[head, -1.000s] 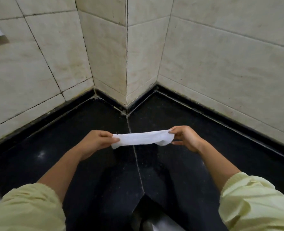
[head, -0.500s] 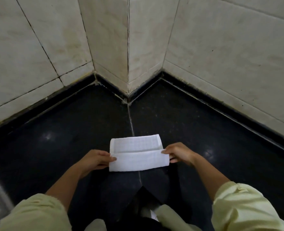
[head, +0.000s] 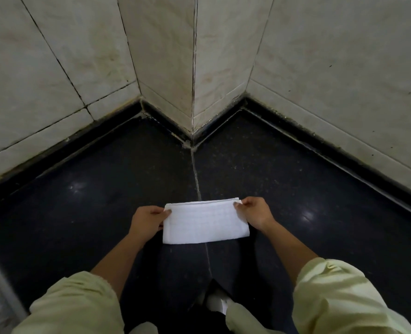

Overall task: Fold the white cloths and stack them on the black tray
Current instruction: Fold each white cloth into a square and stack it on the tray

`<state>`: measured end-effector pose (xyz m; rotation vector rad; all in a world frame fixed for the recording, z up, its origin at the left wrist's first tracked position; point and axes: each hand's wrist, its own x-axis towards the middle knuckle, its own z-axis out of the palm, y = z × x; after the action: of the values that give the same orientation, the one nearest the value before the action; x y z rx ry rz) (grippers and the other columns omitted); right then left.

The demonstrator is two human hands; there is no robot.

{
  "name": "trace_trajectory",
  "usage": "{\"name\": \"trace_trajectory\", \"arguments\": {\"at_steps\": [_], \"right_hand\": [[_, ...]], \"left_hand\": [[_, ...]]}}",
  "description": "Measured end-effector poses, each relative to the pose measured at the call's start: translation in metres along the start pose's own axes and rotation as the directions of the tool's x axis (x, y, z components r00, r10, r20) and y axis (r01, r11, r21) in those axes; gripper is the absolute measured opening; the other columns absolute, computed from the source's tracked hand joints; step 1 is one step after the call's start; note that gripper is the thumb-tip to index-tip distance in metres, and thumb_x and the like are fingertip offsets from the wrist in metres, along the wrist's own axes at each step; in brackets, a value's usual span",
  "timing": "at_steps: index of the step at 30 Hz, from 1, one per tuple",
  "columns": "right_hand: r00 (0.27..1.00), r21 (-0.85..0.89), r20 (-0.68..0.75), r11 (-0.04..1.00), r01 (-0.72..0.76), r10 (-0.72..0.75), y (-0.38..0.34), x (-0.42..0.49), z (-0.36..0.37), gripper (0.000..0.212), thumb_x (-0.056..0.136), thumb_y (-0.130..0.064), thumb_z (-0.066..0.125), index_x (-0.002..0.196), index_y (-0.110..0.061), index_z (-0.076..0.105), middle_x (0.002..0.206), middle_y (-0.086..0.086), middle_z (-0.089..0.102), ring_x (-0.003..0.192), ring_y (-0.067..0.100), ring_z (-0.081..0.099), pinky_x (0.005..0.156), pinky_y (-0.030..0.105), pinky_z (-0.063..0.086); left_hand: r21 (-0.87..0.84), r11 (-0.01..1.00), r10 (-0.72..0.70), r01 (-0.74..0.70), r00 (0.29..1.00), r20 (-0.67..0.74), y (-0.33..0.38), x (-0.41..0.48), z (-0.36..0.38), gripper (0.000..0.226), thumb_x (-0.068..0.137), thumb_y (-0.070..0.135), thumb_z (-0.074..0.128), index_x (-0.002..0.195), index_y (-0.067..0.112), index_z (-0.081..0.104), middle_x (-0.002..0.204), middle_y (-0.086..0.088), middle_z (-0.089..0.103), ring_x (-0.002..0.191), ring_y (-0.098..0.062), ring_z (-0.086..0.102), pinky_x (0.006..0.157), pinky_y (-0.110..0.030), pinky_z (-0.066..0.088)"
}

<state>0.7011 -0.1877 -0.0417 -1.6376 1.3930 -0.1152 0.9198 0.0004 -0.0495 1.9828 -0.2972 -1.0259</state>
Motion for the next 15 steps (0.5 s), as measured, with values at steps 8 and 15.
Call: {"name": "trace_trajectory", "arguments": {"at_steps": [8,15], "right_hand": [[0.998,-0.118,-0.047,0.992,-0.039,0.034,-0.002,0.009,0.01,0.028,0.092,-0.03,0.061,0.075,-0.008,0.061,0.067,0.001,0.058,0.068,0.014,0.056,0.068,0.028,0.043],[0.996,-0.186,-0.087,0.982,-0.02,0.004,-0.002,0.009,0.012,0.027,0.092,-0.033,0.061,0.081,-0.009,0.059,0.071,0.0,0.057,0.074,0.018,0.057,0.069,0.031,0.047]], "left_hand": [[0.188,0.981,0.057,-0.038,0.994,-0.096,-0.001,0.011,0.004,0.011,0.087,0.029,0.069,0.08,0.021,0.067,0.081,0.0,0.068,0.081,-0.021,0.067,0.084,-0.043,0.056],[0.356,0.932,0.118,-0.069,0.986,-0.116,0.002,0.014,0.008,0.016,0.088,0.03,0.067,0.09,0.014,0.066,0.089,-0.001,0.068,0.082,-0.017,0.062,0.078,-0.037,0.053]]}}
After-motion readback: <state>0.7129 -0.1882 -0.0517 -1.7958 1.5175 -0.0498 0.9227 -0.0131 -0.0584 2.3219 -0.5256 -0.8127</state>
